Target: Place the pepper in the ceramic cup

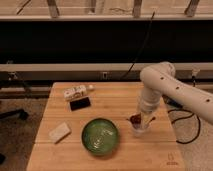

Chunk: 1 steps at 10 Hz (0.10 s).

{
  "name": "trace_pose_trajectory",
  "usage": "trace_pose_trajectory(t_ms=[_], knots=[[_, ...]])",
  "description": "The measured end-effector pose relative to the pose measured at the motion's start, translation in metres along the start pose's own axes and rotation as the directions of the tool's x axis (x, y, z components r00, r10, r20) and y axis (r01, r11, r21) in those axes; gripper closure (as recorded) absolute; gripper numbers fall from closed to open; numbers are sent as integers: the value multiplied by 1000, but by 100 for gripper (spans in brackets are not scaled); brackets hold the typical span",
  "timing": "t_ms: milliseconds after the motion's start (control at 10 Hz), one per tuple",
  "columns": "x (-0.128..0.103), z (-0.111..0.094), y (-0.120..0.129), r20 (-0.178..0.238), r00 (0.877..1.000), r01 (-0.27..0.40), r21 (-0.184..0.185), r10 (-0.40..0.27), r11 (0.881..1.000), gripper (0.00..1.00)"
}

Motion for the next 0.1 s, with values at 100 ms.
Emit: trace_pose_trajectory(t_ms=[100], knots=[[-1,3,0,-1,1000,4,-7,-4,1000,23]])
